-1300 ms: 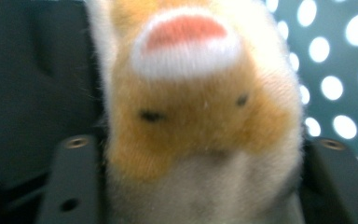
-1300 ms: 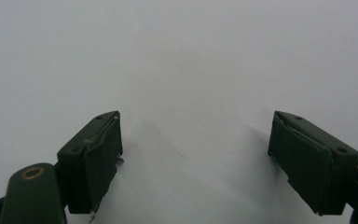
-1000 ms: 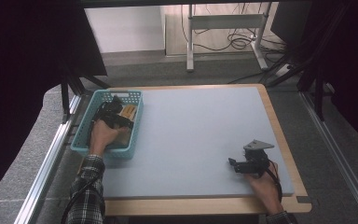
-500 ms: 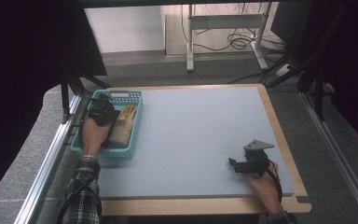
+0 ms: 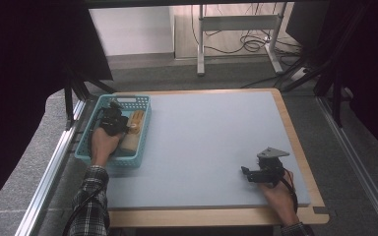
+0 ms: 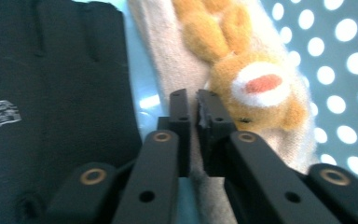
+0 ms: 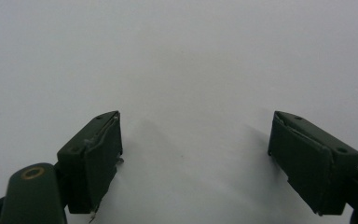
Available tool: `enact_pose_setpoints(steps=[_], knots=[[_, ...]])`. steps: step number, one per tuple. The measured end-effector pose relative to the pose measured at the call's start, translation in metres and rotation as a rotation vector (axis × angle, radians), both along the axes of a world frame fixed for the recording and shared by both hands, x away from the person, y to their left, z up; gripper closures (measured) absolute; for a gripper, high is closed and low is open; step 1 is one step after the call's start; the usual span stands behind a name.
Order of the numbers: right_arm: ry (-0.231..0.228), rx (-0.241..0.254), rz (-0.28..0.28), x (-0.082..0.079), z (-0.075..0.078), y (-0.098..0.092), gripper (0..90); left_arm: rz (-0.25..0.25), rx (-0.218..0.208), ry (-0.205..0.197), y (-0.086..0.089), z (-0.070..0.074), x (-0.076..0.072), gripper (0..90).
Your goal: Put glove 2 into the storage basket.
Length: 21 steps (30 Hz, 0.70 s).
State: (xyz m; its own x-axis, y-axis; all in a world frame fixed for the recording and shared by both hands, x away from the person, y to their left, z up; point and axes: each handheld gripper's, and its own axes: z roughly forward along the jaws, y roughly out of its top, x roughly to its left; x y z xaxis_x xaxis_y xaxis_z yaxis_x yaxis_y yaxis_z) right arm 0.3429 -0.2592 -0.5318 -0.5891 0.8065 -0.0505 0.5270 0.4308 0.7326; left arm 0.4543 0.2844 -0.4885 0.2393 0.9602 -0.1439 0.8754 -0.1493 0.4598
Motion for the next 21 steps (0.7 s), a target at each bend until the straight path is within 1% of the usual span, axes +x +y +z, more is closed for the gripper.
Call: enact_pose_setpoints(steps=[2, 3, 5, 8, 10, 12, 14, 16, 20, 21], knots=[[0.000, 0.000, 0.000, 0.000, 0.000, 0.000, 16.9, 0.013, -0.004, -0.015, 0.004, 0.002, -0.002, 78.0], [0.000, 0.000, 0.000, 0.000, 0.000, 0.000, 16.9, 0.028, -0.004, -0.029, 0.005, 0.003, -0.002, 74.5], [0.000, 0.000, 0.000, 0.000, 0.000, 0.000, 16.9, 0.037, 0.002, -0.045, 0.008, 0.006, -0.004, 67.5], [0.000, 0.000, 0.000, 0.000, 0.000, 0.000, 16.9, 0.048, 0.022, -0.052, 0.012, 0.008, -0.006, 55.8], [0.000, 0.000, 0.000, 0.000, 0.000, 0.000, 16.9, 0.059, 0.033, -0.063, 0.015, 0.011, -0.007, 49.7], [0.000, 0.000, 0.000, 0.000, 0.000, 0.000, 16.9, 0.076, 0.031, -0.080, 0.019, 0.013, -0.009, 44.5], [0.000, 0.000, 0.000, 0.000, 0.000, 0.000, 16.9, 0.081, 0.025, -0.092, 0.023, 0.016, -0.011, 40.0], [0.000, 0.000, 0.000, 0.000, 0.000, 0.000, 16.9, 0.089, 0.019, -0.111, 0.025, 0.017, -0.013, 35.7], [0.000, -0.001, 0.000, 0.000, 0.000, 0.000, 16.9, 0.083, 0.020, -0.129, 0.028, 0.019, -0.017, 29.7], [-0.001, 0.000, 0.000, 0.000, 0.000, 0.000, 16.9, 0.084, 0.014, -0.135, 0.028, 0.019, -0.018, 28.8]])
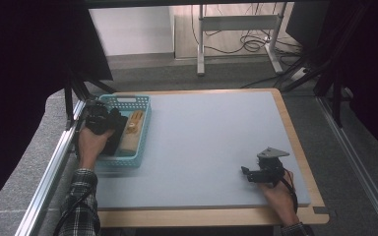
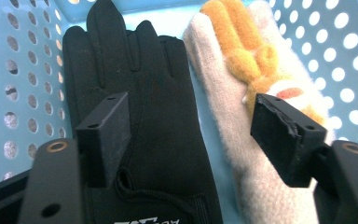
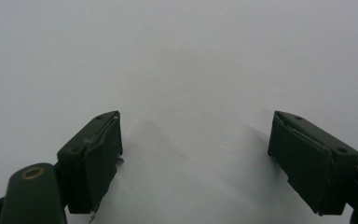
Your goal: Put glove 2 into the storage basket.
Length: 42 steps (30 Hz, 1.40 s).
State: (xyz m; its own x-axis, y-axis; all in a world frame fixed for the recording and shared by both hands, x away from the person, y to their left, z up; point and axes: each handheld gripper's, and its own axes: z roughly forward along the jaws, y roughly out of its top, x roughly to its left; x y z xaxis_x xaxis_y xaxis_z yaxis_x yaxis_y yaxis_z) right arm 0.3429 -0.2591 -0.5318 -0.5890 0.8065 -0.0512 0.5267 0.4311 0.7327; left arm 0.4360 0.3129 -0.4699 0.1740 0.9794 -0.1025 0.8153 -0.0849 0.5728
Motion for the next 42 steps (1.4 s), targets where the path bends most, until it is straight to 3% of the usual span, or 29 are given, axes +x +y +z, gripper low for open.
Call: enact_pose_setpoints(steps=[9, 20, 42], knots=[[0.000, 0.000, 0.000, 0.000, 0.000, 0.000, 16.9, -0.014, -0.016, -0.034, 0.005, 0.003, -0.009, 18.3], [0.000, 0.000, 0.000, 0.000, 0.000, 0.000, 16.9, -0.051, -0.031, -0.073, 0.002, 0.010, -0.020, 11.5], [0.000, -0.001, 0.000, 0.000, 0.000, 0.000, 16.9, -0.122, -0.039, -0.115, -0.007, 0.015, -0.038, 5.2]])
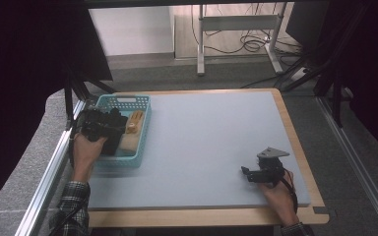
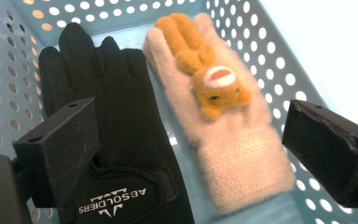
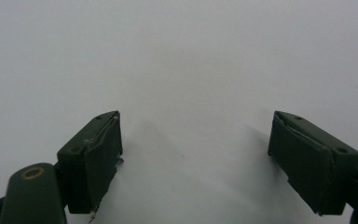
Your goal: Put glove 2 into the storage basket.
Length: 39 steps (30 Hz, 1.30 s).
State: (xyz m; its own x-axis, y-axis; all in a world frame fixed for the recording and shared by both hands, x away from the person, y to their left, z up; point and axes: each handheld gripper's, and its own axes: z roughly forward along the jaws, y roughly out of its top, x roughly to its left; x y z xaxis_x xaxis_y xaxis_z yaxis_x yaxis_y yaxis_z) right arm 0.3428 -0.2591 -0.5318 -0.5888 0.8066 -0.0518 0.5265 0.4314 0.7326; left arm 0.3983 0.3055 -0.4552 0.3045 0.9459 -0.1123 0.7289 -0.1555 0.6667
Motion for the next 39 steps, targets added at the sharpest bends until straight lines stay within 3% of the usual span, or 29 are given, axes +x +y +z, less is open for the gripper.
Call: enact_pose_setpoints(steps=[23, 39], knots=[[0.000, 0.000, 0.000, 0.000, 0.000, 0.000, 16.9, -0.084, -0.002, -0.066, -0.019, 0.009, -0.019, 3.0], [0.000, -0.001, 0.000, 0.000, 0.000, 0.000, 16.9, -0.147, 0.012, -0.118, -0.042, 0.013, -0.034, 2.6]])
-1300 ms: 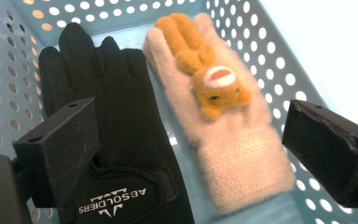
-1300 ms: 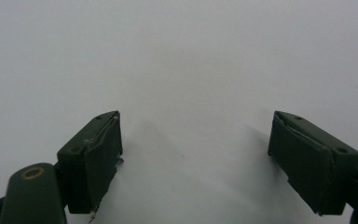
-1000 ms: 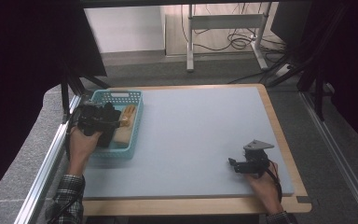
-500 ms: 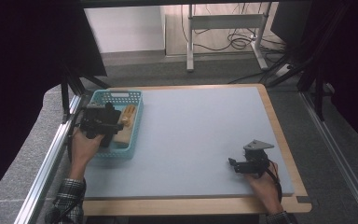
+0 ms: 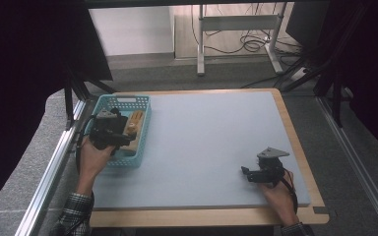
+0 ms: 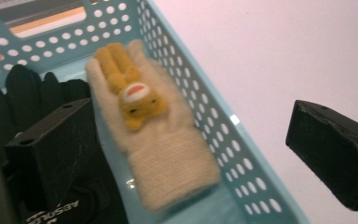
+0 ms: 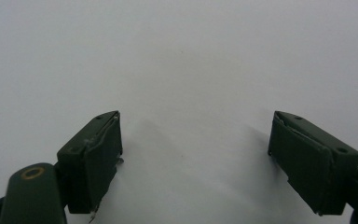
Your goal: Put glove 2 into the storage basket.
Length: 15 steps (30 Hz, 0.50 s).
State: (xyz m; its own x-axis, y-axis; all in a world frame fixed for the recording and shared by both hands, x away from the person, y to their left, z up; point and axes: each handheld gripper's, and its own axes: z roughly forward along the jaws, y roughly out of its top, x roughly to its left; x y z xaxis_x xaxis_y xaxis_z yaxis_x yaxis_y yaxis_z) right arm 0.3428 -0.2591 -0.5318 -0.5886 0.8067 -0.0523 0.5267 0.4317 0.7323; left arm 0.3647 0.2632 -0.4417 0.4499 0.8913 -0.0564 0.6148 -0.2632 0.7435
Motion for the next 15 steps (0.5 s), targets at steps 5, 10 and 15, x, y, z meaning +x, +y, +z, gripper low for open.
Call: enact_pose_setpoints(steps=[5, 10, 15], knots=[[0.000, 0.000, 0.000, 0.000, 0.000, 0.000, 16.9, -0.021, 0.001, -0.008, -0.008, -0.001, -0.003, 2.5], [0.000, 0.000, -0.001, 0.000, 0.000, 0.000, 16.9, -0.040, -0.010, -0.017, -0.017, -0.002, -0.006, 2.4], [0.000, -0.001, 0.000, 0.000, 0.000, 0.000, 16.8, -0.064, -0.017, -0.023, -0.027, -0.005, -0.012, 2.4]])
